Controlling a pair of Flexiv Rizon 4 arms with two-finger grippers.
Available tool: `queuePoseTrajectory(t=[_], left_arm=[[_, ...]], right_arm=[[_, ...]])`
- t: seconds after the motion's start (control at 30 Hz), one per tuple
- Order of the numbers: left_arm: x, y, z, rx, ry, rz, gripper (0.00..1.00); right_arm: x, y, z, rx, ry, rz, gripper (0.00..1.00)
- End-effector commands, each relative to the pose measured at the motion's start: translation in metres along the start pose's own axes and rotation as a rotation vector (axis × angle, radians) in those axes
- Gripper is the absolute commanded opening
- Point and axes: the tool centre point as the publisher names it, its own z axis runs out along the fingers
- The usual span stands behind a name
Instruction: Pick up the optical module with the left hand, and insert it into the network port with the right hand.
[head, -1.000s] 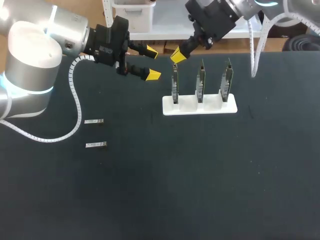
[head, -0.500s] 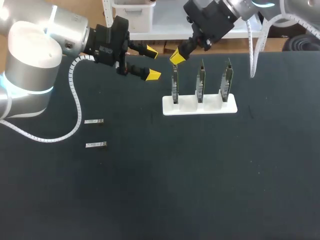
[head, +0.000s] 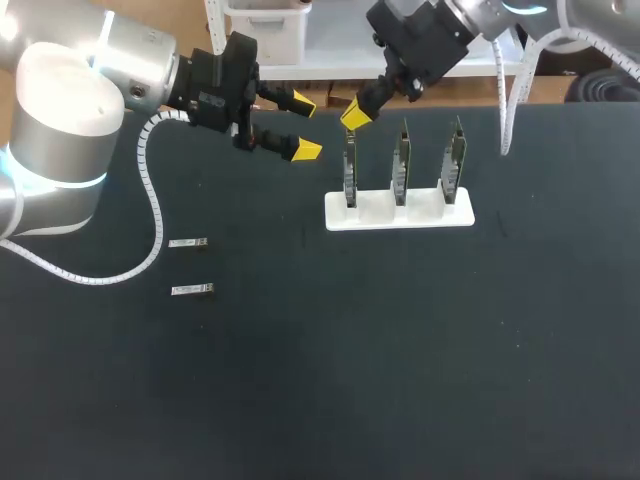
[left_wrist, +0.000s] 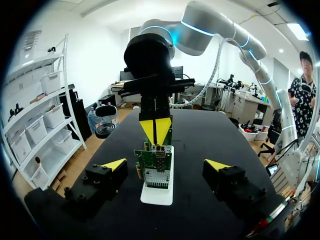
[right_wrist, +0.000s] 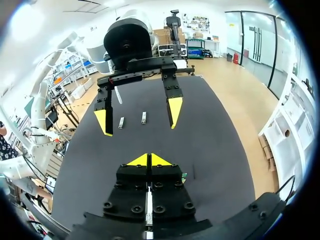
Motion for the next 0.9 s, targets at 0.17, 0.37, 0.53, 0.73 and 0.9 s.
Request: queuePoseTrajectory(t=[0.17,0.37,0.53,0.73,0.9], left_arm=[[-0.0006,0.0006,0.0007,0.0,0.004,-0.002,1.0],[-0.0006,0.0006,0.0007,0.0,0.004,-0.002,1.0],[-0.0006,0.0006,0.0007,0.0,0.004,-0.002,1.0],[-0.0006,0.0006,0.0007,0.0,0.004,-0.002,1.0],[-0.0006,0.0006,0.0007,0.0,0.004,-0.002,1.0]], right_arm=[[0.0,-0.0041,0.002,-0.01,0.0,-0.001,0.0],[0.002,-0.0038,0.0039,-0.017,-0.001,0.007,0.0],[0.0039,-0.0026,0.0049,-0.021,-0.002,0.015,0.0],[0.005,-0.0015,0.0056,-0.021,-0.004,0.02,0.0],[0.0046,-0.0007,0.0043,-0.017,-0.006,0.021,0.0]])
